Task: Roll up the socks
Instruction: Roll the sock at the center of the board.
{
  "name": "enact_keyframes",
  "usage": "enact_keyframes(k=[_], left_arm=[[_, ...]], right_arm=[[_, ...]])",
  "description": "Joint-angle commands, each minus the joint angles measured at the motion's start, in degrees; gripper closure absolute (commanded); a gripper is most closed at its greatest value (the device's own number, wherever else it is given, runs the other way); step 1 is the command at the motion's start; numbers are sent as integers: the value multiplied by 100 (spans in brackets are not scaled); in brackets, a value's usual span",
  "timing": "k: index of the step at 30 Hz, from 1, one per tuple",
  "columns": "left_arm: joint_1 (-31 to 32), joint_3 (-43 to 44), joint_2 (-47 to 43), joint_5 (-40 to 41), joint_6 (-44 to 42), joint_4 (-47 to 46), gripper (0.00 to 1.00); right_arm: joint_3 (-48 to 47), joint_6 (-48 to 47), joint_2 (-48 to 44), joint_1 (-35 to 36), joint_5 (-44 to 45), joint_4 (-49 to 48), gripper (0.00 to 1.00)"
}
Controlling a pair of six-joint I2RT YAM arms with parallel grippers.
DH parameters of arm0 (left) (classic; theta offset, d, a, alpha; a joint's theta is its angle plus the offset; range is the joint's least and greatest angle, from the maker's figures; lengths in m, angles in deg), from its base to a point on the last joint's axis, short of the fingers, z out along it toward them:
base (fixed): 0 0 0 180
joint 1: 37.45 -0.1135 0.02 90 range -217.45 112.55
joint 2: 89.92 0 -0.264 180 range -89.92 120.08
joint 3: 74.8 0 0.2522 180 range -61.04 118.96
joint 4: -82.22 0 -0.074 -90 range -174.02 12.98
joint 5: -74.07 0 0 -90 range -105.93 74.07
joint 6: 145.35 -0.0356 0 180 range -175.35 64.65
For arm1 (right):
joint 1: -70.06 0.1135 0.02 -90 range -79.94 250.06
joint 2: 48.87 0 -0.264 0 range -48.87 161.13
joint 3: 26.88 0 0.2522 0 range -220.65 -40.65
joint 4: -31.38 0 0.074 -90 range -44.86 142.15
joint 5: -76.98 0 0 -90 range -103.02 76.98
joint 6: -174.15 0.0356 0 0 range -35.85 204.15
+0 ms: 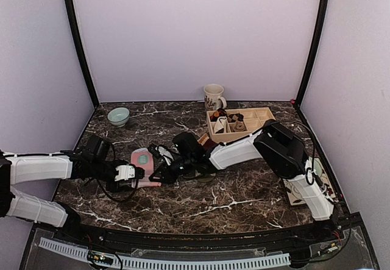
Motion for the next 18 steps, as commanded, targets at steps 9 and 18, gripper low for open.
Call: enact_keyframes(k=[9,18], left_arm=[[280,-212,-778,-863,-1414,96,37],[669,-182,60,-58,-1402,-803,45]], right_arm=[[91,1075,256,-80,814,1344,100],[-214,1241,430,-80,552,1675,100]])
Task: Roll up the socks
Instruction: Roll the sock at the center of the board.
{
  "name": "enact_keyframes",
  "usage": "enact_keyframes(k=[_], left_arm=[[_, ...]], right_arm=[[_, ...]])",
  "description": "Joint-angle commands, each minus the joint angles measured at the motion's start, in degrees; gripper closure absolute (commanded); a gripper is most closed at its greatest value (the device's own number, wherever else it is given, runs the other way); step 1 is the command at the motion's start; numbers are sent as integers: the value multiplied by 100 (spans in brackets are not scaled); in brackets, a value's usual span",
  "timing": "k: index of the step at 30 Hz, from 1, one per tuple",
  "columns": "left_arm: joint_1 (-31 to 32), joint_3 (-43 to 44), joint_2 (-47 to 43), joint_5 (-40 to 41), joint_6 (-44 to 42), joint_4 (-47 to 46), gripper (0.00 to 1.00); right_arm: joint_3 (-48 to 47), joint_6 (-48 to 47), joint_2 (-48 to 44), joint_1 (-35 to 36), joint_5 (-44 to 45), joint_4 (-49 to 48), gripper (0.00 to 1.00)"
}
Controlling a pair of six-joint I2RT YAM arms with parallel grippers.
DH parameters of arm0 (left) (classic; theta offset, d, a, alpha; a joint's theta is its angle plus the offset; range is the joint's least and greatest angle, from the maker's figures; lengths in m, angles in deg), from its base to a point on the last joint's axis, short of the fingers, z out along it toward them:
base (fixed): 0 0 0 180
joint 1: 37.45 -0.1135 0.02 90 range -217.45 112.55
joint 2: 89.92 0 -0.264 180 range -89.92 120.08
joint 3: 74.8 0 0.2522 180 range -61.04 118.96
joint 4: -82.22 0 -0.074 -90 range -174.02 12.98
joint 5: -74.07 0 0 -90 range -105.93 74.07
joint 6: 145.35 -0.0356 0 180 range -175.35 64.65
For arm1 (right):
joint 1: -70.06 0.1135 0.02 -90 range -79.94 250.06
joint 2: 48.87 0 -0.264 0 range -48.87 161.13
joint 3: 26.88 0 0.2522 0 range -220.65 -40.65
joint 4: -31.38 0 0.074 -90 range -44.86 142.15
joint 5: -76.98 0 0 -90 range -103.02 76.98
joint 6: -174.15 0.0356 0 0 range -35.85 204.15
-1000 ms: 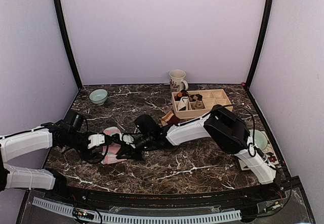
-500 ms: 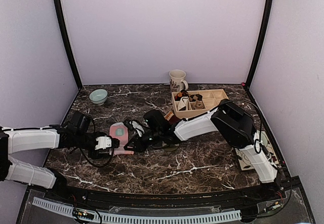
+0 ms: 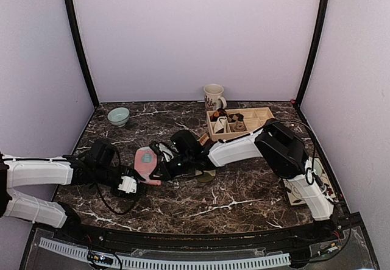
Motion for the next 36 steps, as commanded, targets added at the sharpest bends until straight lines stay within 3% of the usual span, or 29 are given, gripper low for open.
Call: enact_keyframes(k=[1,6,12,22,29,33,36], left_arm=[[47,47,571,571,-147,-641,47],[49,283,688,592,-97,-667,52],[51,-117,437,490,-463,-1304,51],[51,-35,970,730,-547,-943,52],[54,279,1335,738,-347,-876,67],[51,485,1510,583,-188,-467,91],[51,594,1541,462,-103,-94,95]], right_arm=[[16,91,467,-72,266,1181,100],[-1,67,504,-72,221,1144,100],[-174,81,631,-72,-27,1154,100],[-283,484,678,-125,-425,1018,100],[-15,655,537,-120,-570,751,100],[201,780,369,-124,-672,447,100],[427,855,163,-214,-652,162,91]])
